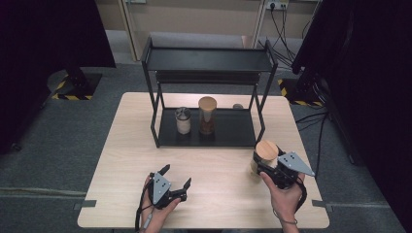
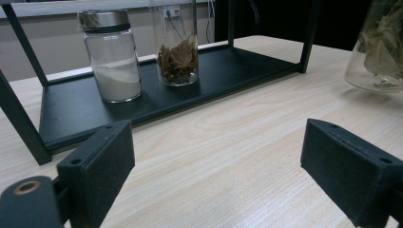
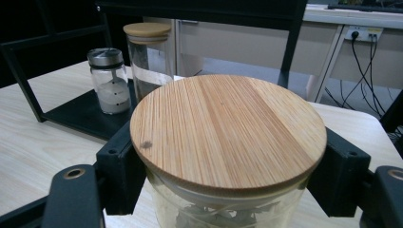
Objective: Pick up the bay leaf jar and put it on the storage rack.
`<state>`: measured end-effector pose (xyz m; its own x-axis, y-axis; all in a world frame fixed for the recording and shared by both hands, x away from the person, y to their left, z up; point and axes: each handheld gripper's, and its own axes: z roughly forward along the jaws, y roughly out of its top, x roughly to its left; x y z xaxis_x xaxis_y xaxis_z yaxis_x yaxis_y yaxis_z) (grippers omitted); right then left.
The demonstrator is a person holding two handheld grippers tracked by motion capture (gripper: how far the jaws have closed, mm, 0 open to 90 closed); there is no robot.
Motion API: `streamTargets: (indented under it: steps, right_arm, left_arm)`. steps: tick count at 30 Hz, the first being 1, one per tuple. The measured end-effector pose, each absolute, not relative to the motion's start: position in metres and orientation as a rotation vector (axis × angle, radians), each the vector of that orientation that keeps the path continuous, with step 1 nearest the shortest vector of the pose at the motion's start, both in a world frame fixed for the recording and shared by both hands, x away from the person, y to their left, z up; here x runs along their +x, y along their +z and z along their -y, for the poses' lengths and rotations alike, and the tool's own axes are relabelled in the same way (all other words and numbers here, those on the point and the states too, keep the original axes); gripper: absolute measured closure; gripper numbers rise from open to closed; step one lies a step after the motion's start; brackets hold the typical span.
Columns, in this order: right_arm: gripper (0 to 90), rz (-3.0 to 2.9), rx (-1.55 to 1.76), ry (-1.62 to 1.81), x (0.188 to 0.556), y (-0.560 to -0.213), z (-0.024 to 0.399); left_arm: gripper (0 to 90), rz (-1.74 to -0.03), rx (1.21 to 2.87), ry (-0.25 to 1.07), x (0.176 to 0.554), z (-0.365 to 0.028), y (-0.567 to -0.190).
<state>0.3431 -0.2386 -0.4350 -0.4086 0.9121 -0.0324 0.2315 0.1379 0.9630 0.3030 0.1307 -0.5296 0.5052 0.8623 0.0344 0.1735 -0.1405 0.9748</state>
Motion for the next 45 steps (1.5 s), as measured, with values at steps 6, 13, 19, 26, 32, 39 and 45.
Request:
streamTargets:
  steps: [6, 13, 19, 26, 32, 39, 45]
  right_arm:
    - [25.3, -1.758, 1.091, 1.309, 0.349, -0.429, 0.230]
    - [25.3, -1.769, 1.077, 1.314, 0.356, -0.422, 0.222]
    - [25.4, -1.764, 1.079, 1.318, 0.362, -0.419, 0.218]
    - [25.3, -1.760, 1.086, 1.322, 0.367, -0.417, 0.216]
    - [25.3, -1.760, 1.087, 1.323, 0.371, -0.416, 0.213]
    - [25.3, -1.755, 1.088, 1.327, 0.378, -0.414, 0.208]
    - [25.3, -1.749, 1.092, 1.330, 0.383, -0.412, 0.205]
  left_arm:
    - [10.5, -0.903, 1.627, 0.768, 0.303, -0.130, -0.530]
    - [10.5, -0.904, 1.627, 0.765, 0.303, -0.131, -0.530]
    - [10.5, -0.902, 1.630, 0.766, 0.303, -0.130, -0.530]
    - [10.5, -0.903, 1.631, 0.764, 0.303, -0.131, -0.530]
    - [10.5, -0.901, 1.630, 0.765, 0.303, -0.131, -0.530]
    - [10.5, -0.903, 1.629, 0.761, 0.303, -0.131, -0.530]
    - [10.5, -0.901, 1.631, 0.762, 0.303, -0.131, -0.530]
